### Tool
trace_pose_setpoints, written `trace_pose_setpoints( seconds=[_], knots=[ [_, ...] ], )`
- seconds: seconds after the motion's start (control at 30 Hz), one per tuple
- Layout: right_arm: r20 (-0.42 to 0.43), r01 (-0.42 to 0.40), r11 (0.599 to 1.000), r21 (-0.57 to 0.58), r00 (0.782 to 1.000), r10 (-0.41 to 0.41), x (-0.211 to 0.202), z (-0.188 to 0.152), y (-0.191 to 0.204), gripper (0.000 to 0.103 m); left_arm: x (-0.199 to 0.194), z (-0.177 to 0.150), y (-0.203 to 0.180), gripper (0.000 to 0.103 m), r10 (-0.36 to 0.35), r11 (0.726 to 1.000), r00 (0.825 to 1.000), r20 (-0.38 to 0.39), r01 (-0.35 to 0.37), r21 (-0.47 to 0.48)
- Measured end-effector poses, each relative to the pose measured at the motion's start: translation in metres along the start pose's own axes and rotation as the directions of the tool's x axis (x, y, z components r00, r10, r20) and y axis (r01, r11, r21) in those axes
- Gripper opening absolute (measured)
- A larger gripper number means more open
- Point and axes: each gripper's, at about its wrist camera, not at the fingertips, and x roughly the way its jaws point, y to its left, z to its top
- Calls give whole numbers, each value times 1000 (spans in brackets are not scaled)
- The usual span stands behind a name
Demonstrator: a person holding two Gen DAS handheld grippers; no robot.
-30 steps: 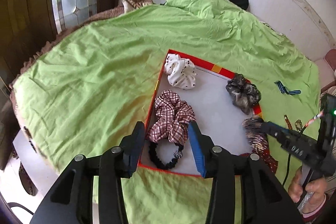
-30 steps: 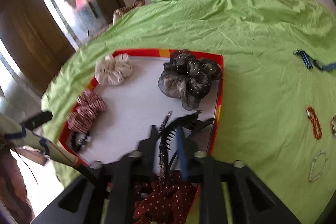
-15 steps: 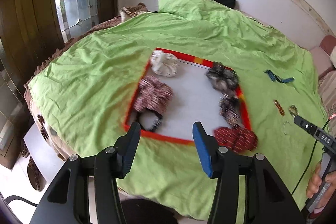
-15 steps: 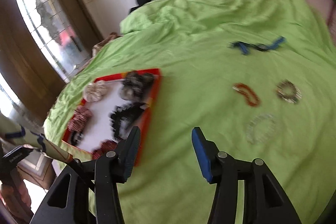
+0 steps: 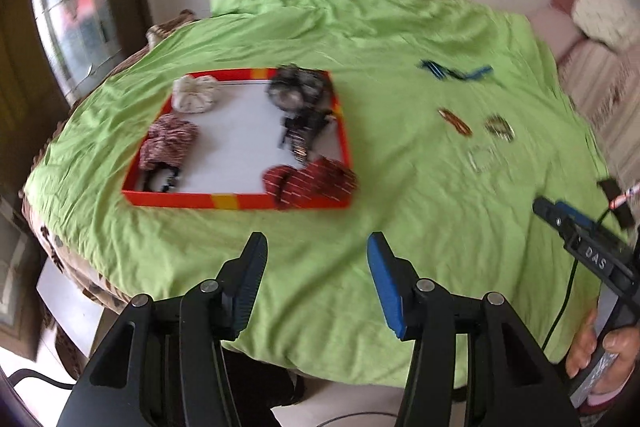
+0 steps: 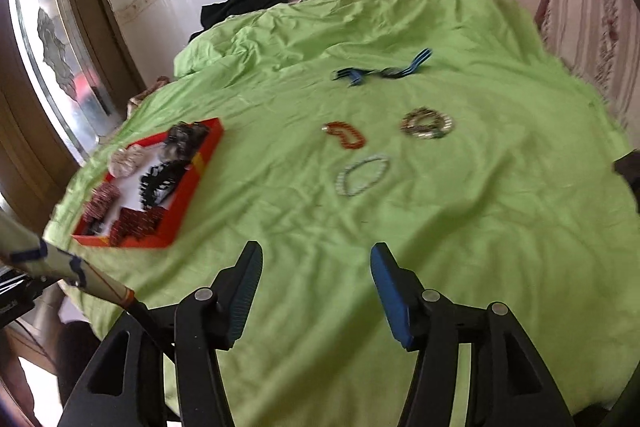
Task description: Organize jewelry
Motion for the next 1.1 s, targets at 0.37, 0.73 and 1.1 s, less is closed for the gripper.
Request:
trace_pose_setpoints(
  seconds=[0.37,0.73,1.1],
  knots=[
    [6,48,999,15,999,-48,-10,-25,-27,65,-4,-12,-43,51,46,993,999,7,-46,105],
    [14,58,998,33,998,-59,-14,-29,-35,65,-5,-15,-56,51,66,987,998,13,-67,145],
    [6,63,997,36,998,-63,-12,-29,-39,65,2,-19,-57,51,61,986,998,-7,-59,156]
  ],
)
